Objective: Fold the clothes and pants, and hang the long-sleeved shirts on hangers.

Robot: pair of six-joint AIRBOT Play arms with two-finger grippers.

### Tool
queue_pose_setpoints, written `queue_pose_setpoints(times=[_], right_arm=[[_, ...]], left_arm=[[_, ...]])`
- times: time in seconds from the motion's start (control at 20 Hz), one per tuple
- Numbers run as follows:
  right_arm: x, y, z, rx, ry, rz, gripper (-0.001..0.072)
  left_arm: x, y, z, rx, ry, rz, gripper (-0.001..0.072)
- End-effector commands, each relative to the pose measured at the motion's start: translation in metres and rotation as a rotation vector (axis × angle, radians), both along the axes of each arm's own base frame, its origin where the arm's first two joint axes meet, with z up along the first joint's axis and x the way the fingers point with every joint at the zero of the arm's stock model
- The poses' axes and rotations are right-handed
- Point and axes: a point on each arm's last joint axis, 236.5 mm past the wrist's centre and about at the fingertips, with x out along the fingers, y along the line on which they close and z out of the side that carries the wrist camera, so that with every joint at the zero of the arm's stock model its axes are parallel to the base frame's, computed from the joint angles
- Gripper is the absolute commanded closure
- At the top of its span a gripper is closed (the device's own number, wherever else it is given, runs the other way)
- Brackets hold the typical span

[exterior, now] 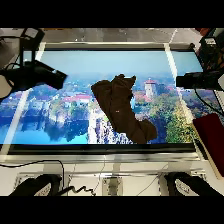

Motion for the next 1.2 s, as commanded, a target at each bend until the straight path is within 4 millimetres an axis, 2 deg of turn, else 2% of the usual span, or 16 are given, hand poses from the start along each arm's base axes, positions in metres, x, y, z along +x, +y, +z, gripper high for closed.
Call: queue_pose_setpoints(times=[0.0,0.05,0.1,0.15,0.2,0.35,0.5,0.55,0.65,0.75,0.8,0.85,0.95,1.05,1.1,1.15], right_arm=[[0.0,0.001,0.0,0.001,0.0,0.001,0.0697],[0.0,0.001,0.0,0.002,0.0,0.001,0.0697],[0.0,0.002,0.0,0.006,-0.001,0.002,0.0696],[0.006,0.002,0.005,0.007,-0.035,0.002,0.0696],[0.016,0.002,0.016,0.006,-0.097,0.002,0.0696],[0.025,0.002,0.027,0.013,-0.154,0.0,0.0696],[0.026,-0.001,0.019,-0.003,-0.137,-0.001,0.0697],[0.023,-0.001,0.001,-0.009,-0.078,0.004,0.0697],[0.005,0.001,-0.063,-0.006,0.128,0.012,0.0696],[-0.031,0.015,-0.138,0.055,0.395,0.033,0.0696],[-0.048,0.022,-0.167,0.086,0.5,0.037,0.0696],[-0.057,0.026,-0.187,0.104,0.556,0.032,0.0696],[-0.058,0.04,-0.212,0.2,0.592,-0.026,0.0696],[-0.047,0.078,-0.215,0.38,0.573,-0.01,0.0681],[-0.043,0.103,-0.21,0.486,0.563,0.047,0.0647],[-0.039,0.126,-0.202,0.584,0.552,0.097,0.0498]], left_arm=[[-0.004,0.059,-0.027,0.014,0.103,0.184,0.0452],[-0.009,0.07,-0.041,0.021,0.148,0.21,0.0459],[-0.016,0.082,-0.058,0.027,0.206,0.238,0.05],[-0.025,0.092,-0.076,0.032,0.266,0.263,0.0634],[-0.033,0.099,-0.094,0.036,0.322,0.279,0.0692],[-0.055,0.106,-0.144,0.046,0.453,0.296,0.0693],[-0.069,0.091,-0.179,-0.01,0.53,0.278,0.0693],[-0.071,0.085,-0.187,-0.035,0.546,0.271,0.0692],[-0.075,0.074,-0.197,-0.078,0.568,0.25,0.0693],[-0.077,0.064,-0.198,-0.117,0.577,0.23,0.0692],[-0.076,0.06,-0.197,-0.135,0.577,0.227,0.0692],[-0.075,0.057,-0.197,-0.151,0.575,0.224,0.0692],[-0.074,0.051,-0.195,-0.18,0.573,0.219,0.0692],[-0.074,0.049,-0.194,-0.192,0.573,0.217,0.0692],[-0.074,0.048,-0.194,-0.196,0.572,0.217,0.0692],[-0.074,0.048,-0.194,-0.196,0.572,0.217,0.0692]])
